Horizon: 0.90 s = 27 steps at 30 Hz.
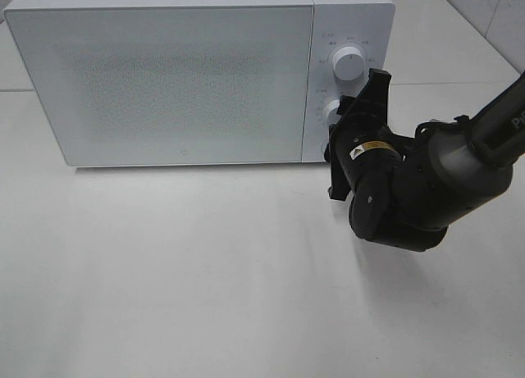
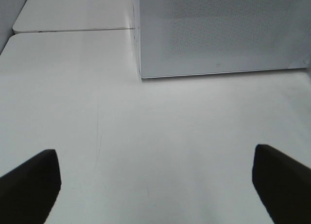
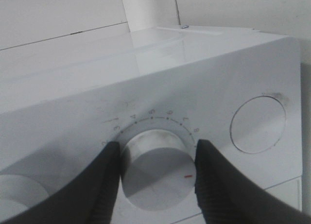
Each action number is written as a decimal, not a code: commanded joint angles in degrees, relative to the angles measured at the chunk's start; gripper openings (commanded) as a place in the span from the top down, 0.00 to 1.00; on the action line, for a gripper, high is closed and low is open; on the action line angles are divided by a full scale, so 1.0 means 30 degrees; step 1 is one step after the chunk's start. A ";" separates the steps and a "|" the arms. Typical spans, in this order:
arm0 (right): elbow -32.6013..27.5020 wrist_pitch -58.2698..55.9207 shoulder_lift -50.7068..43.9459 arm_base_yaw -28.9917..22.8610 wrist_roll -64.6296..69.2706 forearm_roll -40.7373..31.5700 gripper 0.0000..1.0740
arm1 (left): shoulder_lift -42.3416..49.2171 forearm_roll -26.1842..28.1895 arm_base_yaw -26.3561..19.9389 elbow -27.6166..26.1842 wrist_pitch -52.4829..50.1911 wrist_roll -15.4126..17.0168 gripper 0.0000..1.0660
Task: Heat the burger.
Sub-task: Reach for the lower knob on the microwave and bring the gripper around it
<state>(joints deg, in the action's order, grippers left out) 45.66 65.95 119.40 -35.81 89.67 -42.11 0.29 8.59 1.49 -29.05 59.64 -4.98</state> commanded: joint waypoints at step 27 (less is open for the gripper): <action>0.0859 0.2693 -0.0458 -0.0115 -0.4507 -0.0153 0.31 | 0.0477 0.0076 -0.0038 0.0115 -0.0038 0.0134 0.05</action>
<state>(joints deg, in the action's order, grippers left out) 46.47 67.27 119.23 -37.18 77.64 -45.55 0.29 8.59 1.49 -29.05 59.64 -4.98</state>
